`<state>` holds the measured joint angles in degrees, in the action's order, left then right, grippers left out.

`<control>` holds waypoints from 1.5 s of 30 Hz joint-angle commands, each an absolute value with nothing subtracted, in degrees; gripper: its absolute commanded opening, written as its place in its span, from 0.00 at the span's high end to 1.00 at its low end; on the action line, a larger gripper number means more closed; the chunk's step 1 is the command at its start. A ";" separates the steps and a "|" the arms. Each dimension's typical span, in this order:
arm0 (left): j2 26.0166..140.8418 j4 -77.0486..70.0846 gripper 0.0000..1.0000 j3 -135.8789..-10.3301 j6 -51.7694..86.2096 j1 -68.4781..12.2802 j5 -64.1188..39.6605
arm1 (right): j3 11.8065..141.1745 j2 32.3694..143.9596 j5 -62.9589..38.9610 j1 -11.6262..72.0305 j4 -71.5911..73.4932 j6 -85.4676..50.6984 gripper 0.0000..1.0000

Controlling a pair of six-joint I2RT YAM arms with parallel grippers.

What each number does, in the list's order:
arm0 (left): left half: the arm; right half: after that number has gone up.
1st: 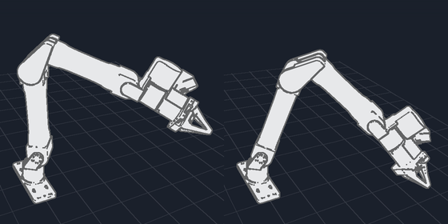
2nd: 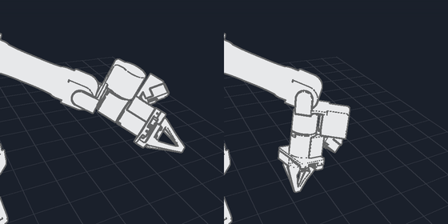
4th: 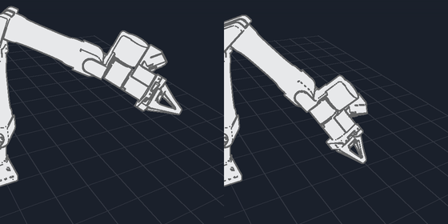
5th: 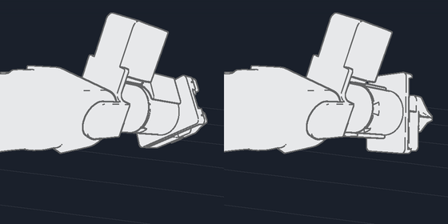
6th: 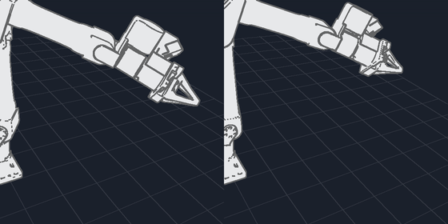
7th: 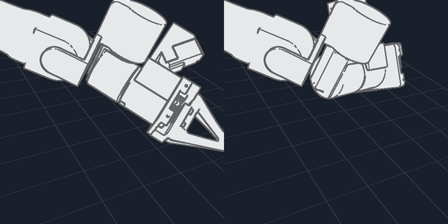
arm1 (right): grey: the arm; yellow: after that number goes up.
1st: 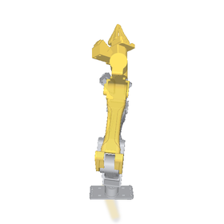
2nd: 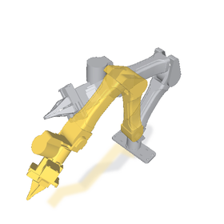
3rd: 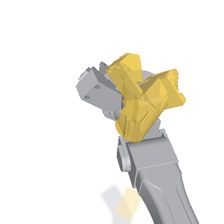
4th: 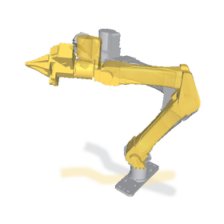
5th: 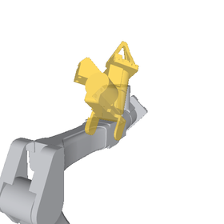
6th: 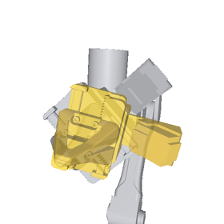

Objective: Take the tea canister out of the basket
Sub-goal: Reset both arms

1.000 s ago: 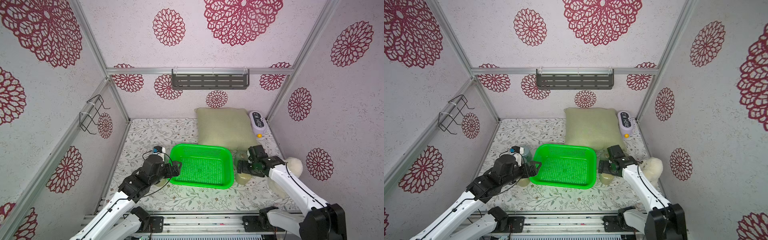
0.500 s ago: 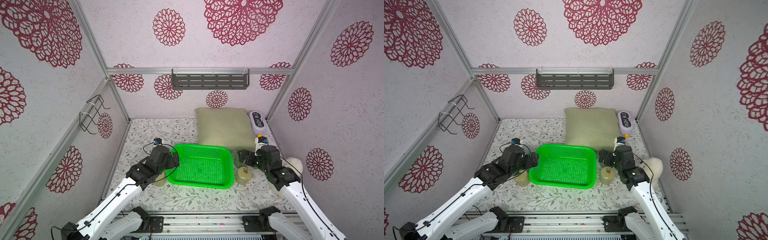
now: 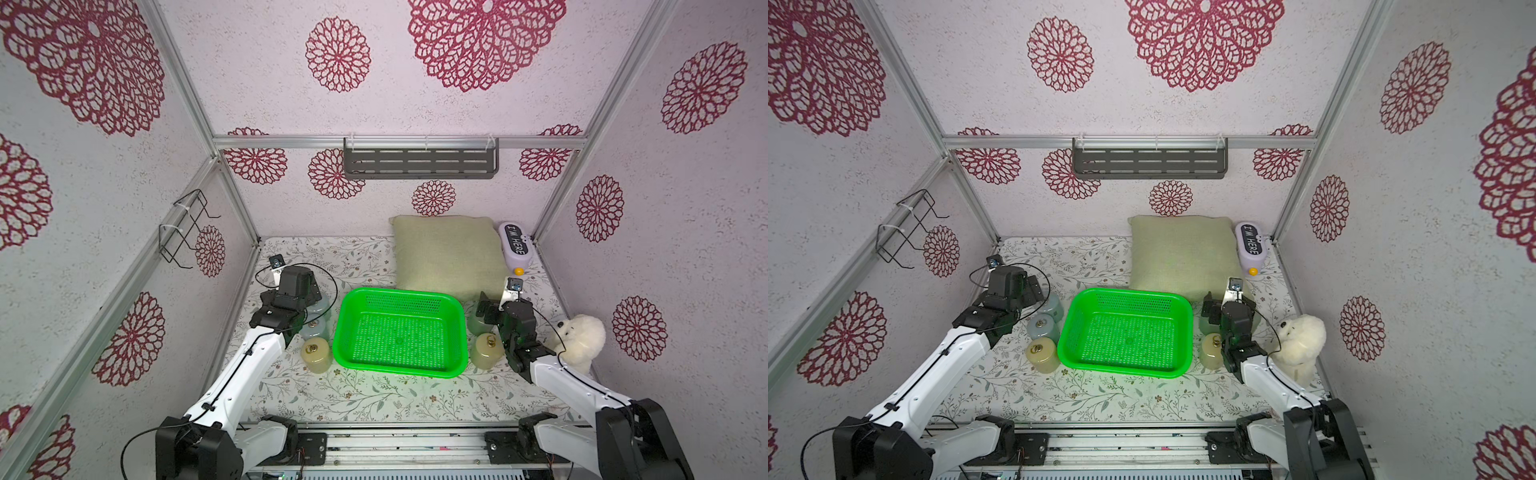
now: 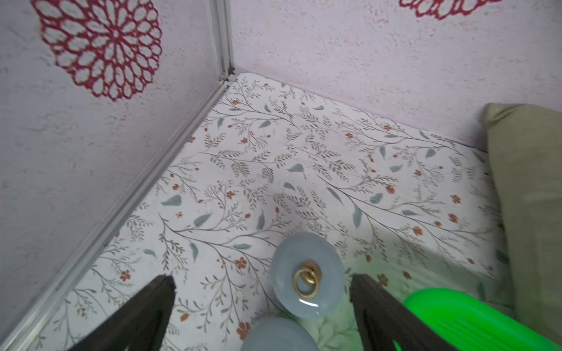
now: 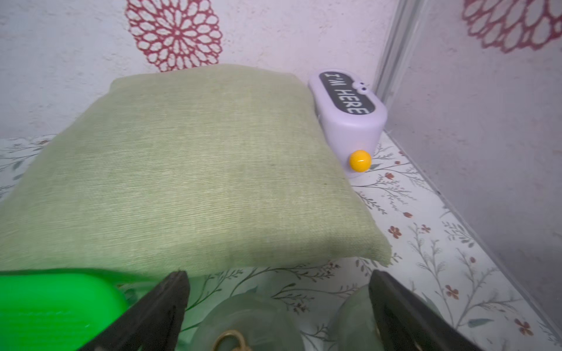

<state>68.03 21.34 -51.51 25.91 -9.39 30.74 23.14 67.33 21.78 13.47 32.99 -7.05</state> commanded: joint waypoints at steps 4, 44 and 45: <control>74.15 1.23 0.03 -44.68 16.49 2.02 29.53 | 17.81 75.27 24.59 8.03 58.31 -1.68 0.01; 88.71 -50.00 0.03 -24.11 7.70 6.15 14.03 | 9.18 88.15 13.12 3.49 82.53 -1.82 0.01; 88.77 -50.14 0.03 -24.09 7.67 6.15 13.89 | 8.88 88.07 13.14 3.59 82.95 -1.82 0.01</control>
<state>88.60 -47.70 -23.59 7.90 6.00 13.54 7.73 88.18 11.31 3.90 82.43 -1.54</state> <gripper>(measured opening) 0.974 0.992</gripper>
